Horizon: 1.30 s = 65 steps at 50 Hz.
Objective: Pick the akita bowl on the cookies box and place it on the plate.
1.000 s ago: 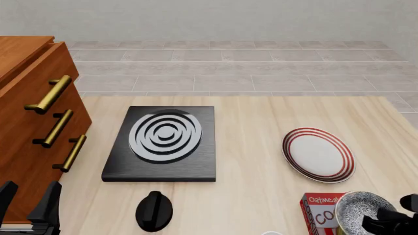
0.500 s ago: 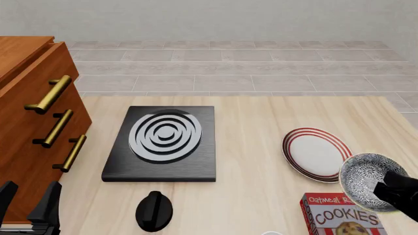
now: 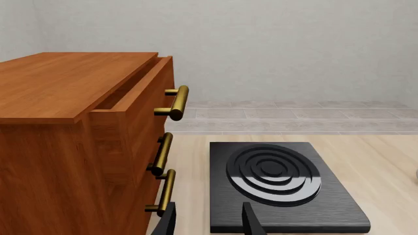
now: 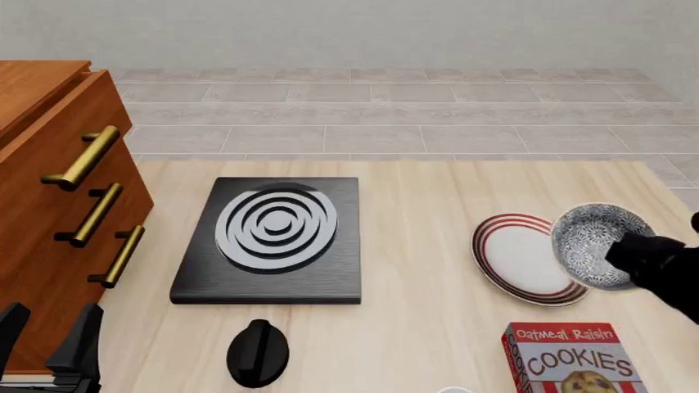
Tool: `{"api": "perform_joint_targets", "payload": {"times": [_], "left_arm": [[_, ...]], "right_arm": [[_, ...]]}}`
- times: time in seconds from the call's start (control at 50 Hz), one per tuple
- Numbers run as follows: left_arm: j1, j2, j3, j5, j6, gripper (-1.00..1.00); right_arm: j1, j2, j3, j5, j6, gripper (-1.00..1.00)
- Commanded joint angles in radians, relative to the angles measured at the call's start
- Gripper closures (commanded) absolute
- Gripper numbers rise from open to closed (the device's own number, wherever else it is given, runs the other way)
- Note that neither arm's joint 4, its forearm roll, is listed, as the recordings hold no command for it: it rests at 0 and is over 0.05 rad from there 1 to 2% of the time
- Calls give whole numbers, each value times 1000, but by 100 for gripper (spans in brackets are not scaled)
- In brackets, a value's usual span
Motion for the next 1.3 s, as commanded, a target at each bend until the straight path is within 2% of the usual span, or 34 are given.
{"api": "perform_joint_targets", "payload": {"times": [0.02, 0.3, 0.5, 1.14, 1.3], "left_arm": [[0, 0, 0, 0, 0, -100], [0, 0, 0, 0, 0, -100], [0, 0, 0, 0, 0, -100], [0, 0, 0, 0, 0, -100], [0, 0, 0, 0, 0, -100]], "right_arm": [[16, 126, -51, -98, 38, 100], [31, 285, -80, -218, 88, 100], [6, 386, -115, -272, 90, 100], [-30, 600, -156, -395, 129, 100], [-48, 643, -177, -406, 116, 100]]}}
